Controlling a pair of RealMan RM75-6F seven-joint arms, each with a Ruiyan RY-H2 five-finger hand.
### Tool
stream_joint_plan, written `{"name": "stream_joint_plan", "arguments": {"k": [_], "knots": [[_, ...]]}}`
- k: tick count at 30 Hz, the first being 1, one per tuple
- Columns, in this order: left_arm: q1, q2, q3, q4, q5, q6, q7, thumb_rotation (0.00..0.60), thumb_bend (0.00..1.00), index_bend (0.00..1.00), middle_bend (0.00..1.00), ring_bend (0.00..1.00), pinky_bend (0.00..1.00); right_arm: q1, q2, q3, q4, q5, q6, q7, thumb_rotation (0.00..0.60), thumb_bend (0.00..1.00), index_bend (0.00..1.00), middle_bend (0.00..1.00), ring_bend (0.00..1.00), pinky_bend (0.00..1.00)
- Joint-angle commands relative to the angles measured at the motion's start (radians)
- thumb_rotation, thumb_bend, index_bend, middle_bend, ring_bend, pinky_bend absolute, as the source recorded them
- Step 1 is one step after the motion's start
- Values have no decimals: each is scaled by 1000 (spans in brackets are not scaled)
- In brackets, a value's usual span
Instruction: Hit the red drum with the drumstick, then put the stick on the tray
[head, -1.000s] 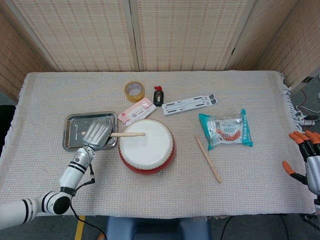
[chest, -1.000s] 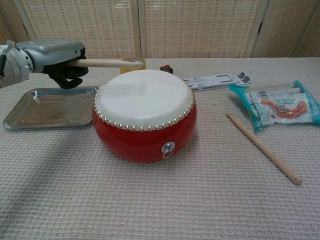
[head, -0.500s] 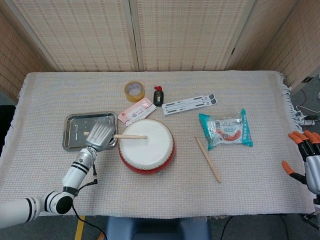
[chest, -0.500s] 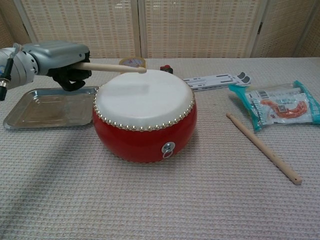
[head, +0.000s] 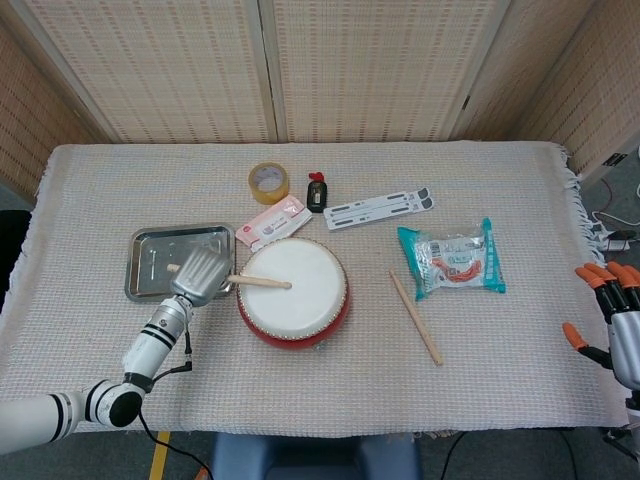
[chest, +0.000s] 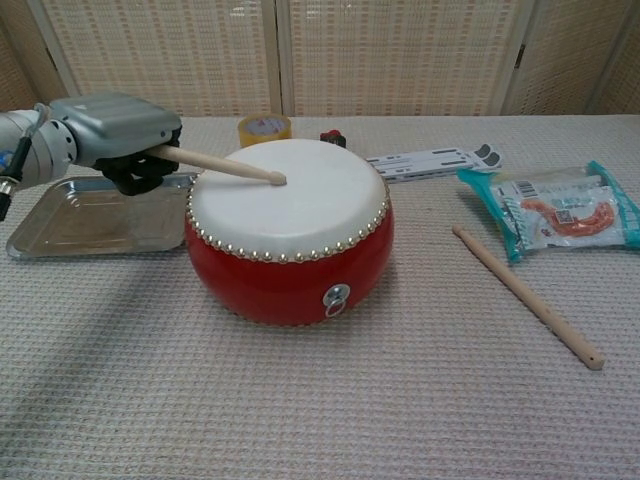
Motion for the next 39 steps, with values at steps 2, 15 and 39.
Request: {"name": "stream_joint_plan", "arguments": {"k": [2,15,39], "knots": [[28,41,-49,-66,12,39,-197,600,787,1000,1000,1000,1000,0,-1,-1,0,-3,1,0,600,237,179,166,65,121],[5,-23,57,51,74,25,-22,600,786,1000,1000,1000,1000,4,-5,-1,6,0,-8,6,600,237,179,166,65,121],[22,-24,32,55,93,14,-140,600,782,1000,1000,1000,1000,0,-5,-2,3,0,-1,1,600,237,179,166,65,121]]}}
